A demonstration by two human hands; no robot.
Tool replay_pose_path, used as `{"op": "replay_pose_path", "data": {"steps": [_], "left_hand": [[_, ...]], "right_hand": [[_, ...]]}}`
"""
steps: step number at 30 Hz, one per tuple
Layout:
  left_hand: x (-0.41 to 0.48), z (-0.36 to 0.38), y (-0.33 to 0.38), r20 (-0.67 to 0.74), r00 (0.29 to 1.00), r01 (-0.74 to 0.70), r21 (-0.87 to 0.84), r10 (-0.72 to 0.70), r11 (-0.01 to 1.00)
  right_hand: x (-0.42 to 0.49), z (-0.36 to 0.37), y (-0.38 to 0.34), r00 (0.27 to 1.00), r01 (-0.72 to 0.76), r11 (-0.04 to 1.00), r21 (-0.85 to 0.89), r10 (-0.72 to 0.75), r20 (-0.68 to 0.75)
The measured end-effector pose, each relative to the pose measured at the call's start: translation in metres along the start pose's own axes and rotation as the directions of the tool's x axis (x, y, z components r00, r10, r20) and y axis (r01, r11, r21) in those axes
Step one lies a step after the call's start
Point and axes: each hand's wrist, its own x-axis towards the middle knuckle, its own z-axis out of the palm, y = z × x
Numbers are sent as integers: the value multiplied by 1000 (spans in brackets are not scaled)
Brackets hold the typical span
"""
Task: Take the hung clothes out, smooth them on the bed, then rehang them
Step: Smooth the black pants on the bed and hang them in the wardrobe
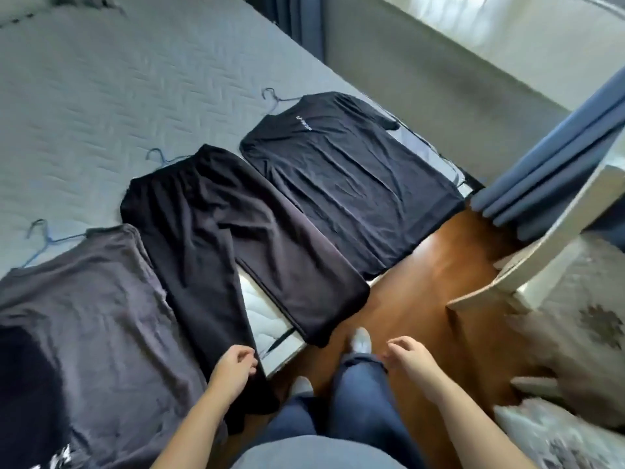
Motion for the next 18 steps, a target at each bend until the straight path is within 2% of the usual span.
{"op": "replay_pose_path", "data": {"steps": [3,6,11,15,18], "left_hand": [[9,0,30,-124,992,26,-79,-35,997],[6,6,59,-243,966,43,-170,-84,985],[8,21,96,-257,960,56,-202,-109,978],[7,17,97,-304,936,85,-302,-180,950],[8,7,77,-310,907,146,-402,-284,904]], "right_hand": [[50,-23,-22,995,-30,995,-92,38,88],[92,-56,-54,988,-32,952,-306,77,136],[163,-99,-112,991,48,800,-598,36,128],[165,-82,-192,980,136,705,-696,10,201],[166,-40,-236,958,263,625,-735,-77,277]]}}
